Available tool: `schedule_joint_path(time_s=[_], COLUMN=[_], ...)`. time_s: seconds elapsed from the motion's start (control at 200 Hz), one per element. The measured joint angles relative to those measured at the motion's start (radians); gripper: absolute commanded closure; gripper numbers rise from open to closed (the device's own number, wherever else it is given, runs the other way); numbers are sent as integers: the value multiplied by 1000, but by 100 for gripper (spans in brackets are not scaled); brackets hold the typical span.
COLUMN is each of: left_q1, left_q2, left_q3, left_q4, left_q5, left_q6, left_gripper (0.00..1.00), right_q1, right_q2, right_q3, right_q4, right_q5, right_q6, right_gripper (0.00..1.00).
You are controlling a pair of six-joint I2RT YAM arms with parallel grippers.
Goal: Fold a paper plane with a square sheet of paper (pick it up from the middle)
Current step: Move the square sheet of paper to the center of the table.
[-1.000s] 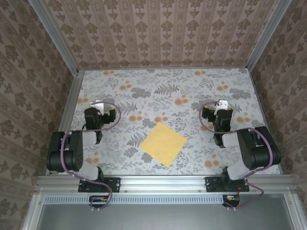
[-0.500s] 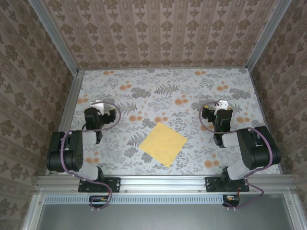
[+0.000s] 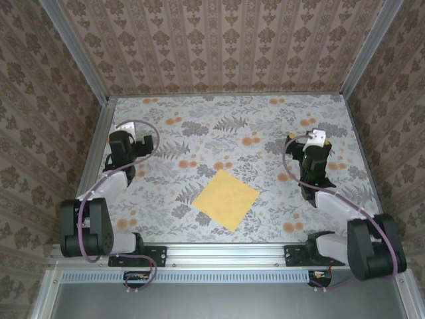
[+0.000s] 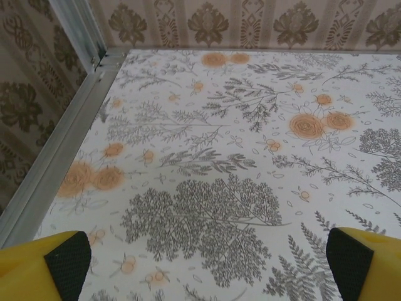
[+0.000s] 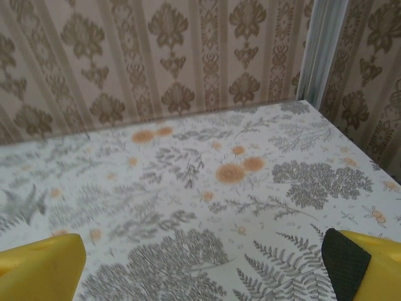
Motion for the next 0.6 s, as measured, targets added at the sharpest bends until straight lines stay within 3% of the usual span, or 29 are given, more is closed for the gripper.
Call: schedule_joint_path(time_s=[0.22,0.38,0.6], left_q1=[-35,-79,-95], left_q2=[-93,-135,-139], left_q3=[106,198,208], left_q4=[-260,-395,-481], left_q5=[17,45,71], left_q6=[-105,-127,-160], left_gripper=[0,0,0], right_q1=[69,247,530], right_q2=[-78,-55,135], right_q3=[192,234,337], right_q4=[-462,-714,-955], right_q5=[-21,-36,3], right_q6=[224,325,366], right_gripper=[0,0,0])
